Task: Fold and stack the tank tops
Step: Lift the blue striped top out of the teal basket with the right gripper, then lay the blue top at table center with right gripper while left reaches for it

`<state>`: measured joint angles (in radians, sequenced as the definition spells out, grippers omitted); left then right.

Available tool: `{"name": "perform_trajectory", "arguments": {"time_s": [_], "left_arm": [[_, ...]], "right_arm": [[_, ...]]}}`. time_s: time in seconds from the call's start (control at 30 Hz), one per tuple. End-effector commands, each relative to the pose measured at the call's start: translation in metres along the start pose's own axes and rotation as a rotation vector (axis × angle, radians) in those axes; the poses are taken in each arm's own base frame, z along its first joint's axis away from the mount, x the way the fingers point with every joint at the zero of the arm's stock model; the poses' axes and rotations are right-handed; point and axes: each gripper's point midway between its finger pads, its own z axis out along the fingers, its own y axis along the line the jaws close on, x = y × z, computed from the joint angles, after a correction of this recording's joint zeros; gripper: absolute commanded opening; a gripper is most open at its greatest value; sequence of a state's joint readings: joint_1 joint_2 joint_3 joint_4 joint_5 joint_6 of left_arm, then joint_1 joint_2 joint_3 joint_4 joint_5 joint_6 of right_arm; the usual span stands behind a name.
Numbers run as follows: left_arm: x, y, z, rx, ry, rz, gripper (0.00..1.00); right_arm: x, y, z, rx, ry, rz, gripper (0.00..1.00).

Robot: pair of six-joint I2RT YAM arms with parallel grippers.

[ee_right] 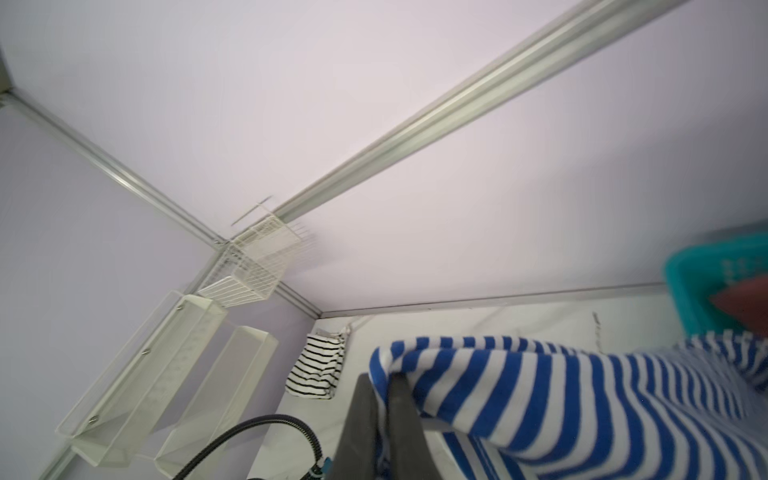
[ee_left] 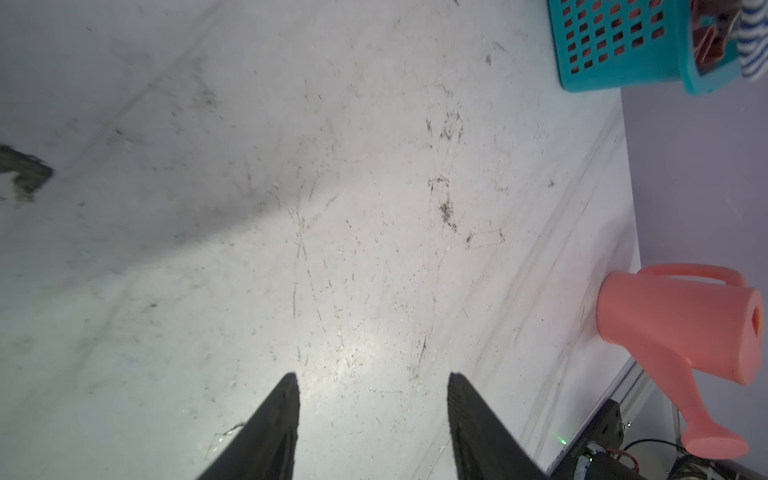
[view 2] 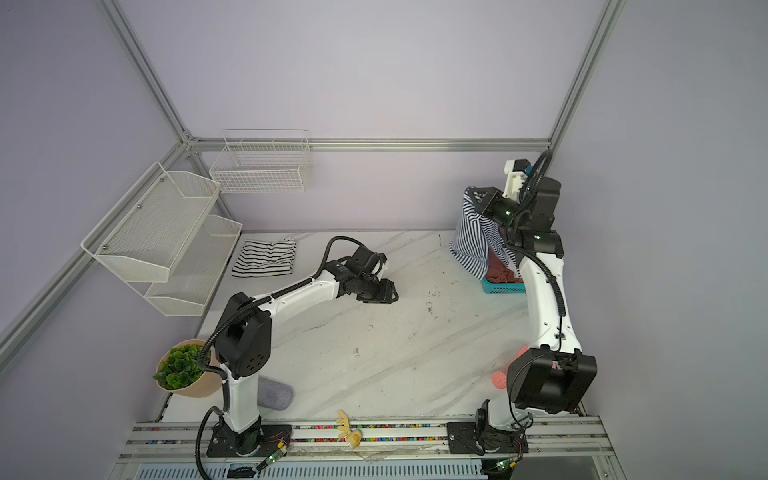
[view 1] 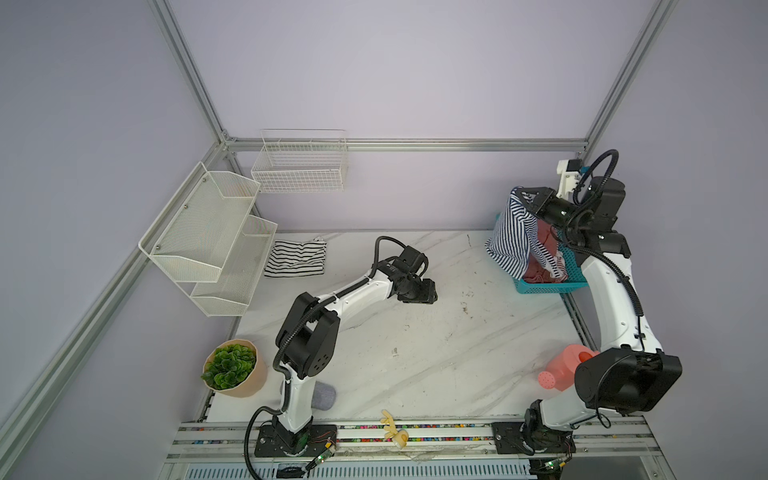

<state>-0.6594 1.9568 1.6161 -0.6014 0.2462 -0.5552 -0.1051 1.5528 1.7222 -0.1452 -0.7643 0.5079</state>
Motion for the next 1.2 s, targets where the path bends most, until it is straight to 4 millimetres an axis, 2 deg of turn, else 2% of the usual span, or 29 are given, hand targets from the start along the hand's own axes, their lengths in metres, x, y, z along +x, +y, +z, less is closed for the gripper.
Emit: {"name": "perform_trajectory", "arguments": {"time_s": [0.0,0.1,0.17,0.23,0.33,0.43,0.57,0.7,0.8,0.9,1.0,1.1,1.17], "left_arm": [[-0.048,-0.015,-0.058,0.015,-0.179,0.039,0.57],[-0.055,-0.006,-0.077,-0.008,-0.226,0.023,0.58],[-0.060,0.001,-0.089,-0.025,-0.257,0.013,0.58],[-0.062,0.008,-0.098,-0.045,-0.278,0.001,0.58],[-0.061,0.023,-0.110,-0.076,-0.302,-0.030,0.58],[-0.056,0.038,-0.121,-0.105,-0.320,-0.061,0.58],[-0.039,0.048,-0.130,-0.125,-0.313,-0.078,0.56],[-0.013,0.059,-0.134,-0.144,-0.288,-0.096,0.56],[0.002,0.070,-0.129,-0.169,-0.265,-0.115,0.56],[0.013,0.082,-0.113,-0.200,-0.219,-0.143,0.56],[0.023,0.094,-0.089,-0.236,-0.152,-0.181,0.55],[0.028,0.098,-0.075,-0.242,-0.092,-0.215,0.53],[0.025,0.098,-0.077,-0.245,-0.106,-0.227,0.52]], "right_arm": [[-0.032,0.060,0.009,-0.186,-0.068,-0.066,0.00],[-0.038,0.085,0.026,-0.244,-0.072,-0.081,0.00],[-0.035,0.095,0.038,-0.270,-0.060,-0.080,0.00],[-0.022,0.099,0.050,-0.285,-0.028,-0.070,0.00],[0.017,0.091,0.067,-0.260,0.057,-0.040,0.00],[0.076,0.072,0.077,-0.207,0.172,0.003,0.00],[0.186,0.043,0.078,-0.125,0.390,0.072,0.00],[0.292,0.020,0.059,-0.024,0.628,0.121,0.00],[0.347,0.008,0.038,0.041,0.746,0.160,0.02],[0.369,-0.011,0.020,0.128,0.778,0.186,0.02],[0.370,-0.018,0.013,0.174,0.773,0.183,0.01],[0.355,-0.008,0.022,0.145,0.730,0.181,0.00],[0.327,0.002,0.035,0.141,0.657,0.146,0.00]]}}
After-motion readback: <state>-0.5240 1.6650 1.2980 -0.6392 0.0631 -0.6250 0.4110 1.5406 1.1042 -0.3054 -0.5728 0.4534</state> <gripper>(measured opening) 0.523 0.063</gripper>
